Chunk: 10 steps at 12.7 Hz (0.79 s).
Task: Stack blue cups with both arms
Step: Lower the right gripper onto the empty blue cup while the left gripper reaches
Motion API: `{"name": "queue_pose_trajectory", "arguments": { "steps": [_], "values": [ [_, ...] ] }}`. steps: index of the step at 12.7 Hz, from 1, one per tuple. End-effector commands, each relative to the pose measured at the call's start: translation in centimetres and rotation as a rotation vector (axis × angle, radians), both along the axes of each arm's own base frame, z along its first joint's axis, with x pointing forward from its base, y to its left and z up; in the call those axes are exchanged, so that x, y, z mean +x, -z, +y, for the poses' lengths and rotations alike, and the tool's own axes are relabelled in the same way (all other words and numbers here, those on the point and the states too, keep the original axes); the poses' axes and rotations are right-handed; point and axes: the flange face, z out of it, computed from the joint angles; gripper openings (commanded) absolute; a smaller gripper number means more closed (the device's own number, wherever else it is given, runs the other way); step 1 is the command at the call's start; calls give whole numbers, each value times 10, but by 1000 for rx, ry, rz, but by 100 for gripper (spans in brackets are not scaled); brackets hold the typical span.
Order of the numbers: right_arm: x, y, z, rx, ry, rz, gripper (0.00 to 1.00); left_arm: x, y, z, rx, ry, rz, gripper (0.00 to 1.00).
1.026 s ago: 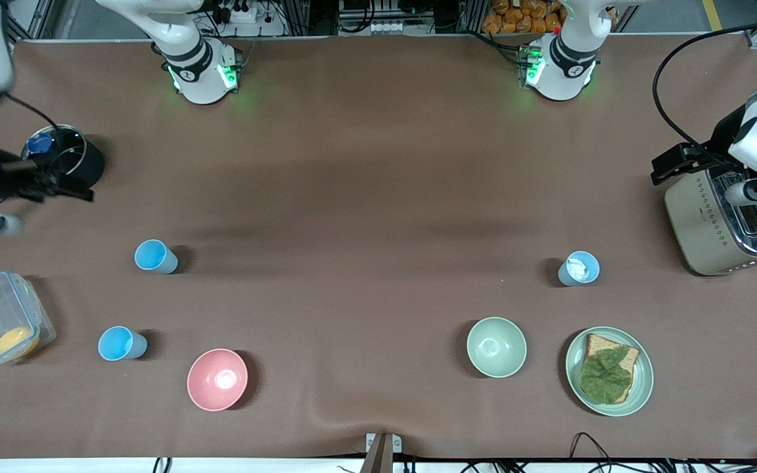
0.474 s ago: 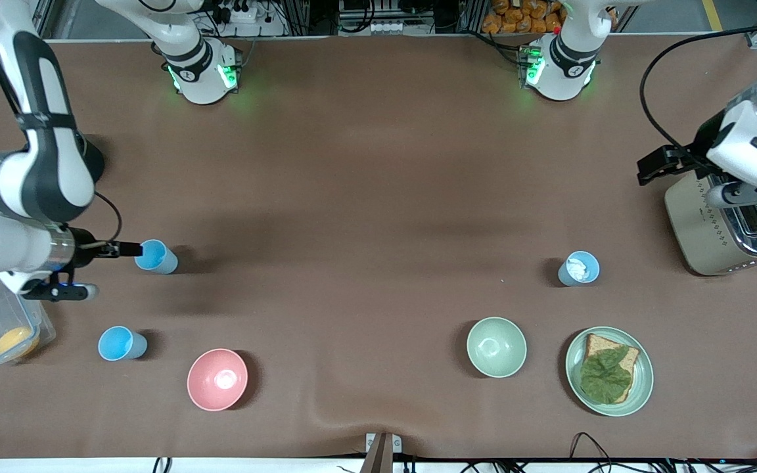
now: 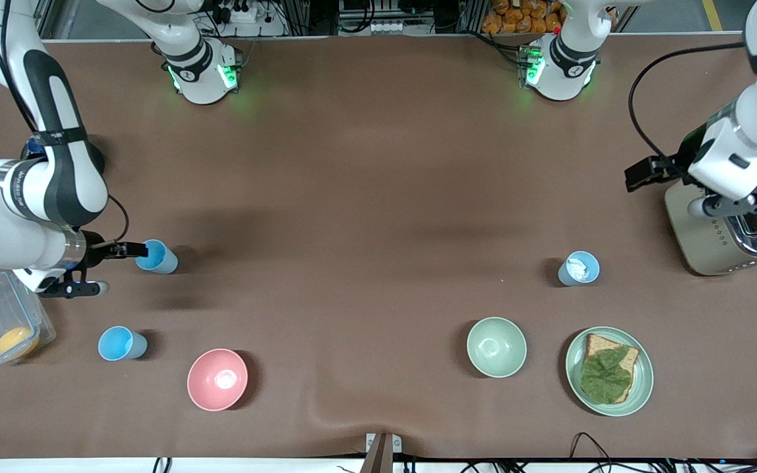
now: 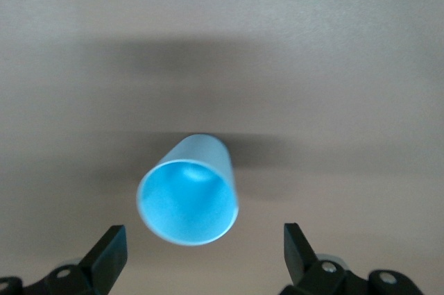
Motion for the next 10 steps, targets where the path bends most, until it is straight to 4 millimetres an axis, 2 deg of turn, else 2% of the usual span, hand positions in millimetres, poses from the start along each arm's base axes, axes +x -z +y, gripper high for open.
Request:
{"name": "queue_pose_trajectory", "arguments": {
  "steps": [1,2,3,4,5,6,7,8,9,10],
  "values": [
    [-26,38,2,3,-19,-24,100,6,9,-13,-12,-1,-20,100],
    [-29,46,0,-1,-15,-42,100,12,22,-17,-19,5,-30,100],
    [-30,47,-2,-2,-12,-46,100,16,48,-18,-21,5,-34,100],
    [-32,50,-2,0,-11,-39,100,21,60,-20,-30,-3,-65,100],
    [-32,51,-1,2,-9,-38,100,34,81,-11,-32,-24,-58,100],
    [-32,52,-2,2,-11,-39,96,40,95,-4,-34,-25,-61,100],
    [-31,50,-1,4,-29,-45,40,43,107,-7,-38,-18,-73,100],
    [-30,50,-2,4,-29,-49,5,45,125,-13,-33,-5,-76,100],
    [-29,49,-2,2,-29,-57,0,45,136,-11,-11,7,-94,100],
    [-29,49,-2,2,-29,-57,0,47,141,-14,-5,17,-106,100]
  ]
}}
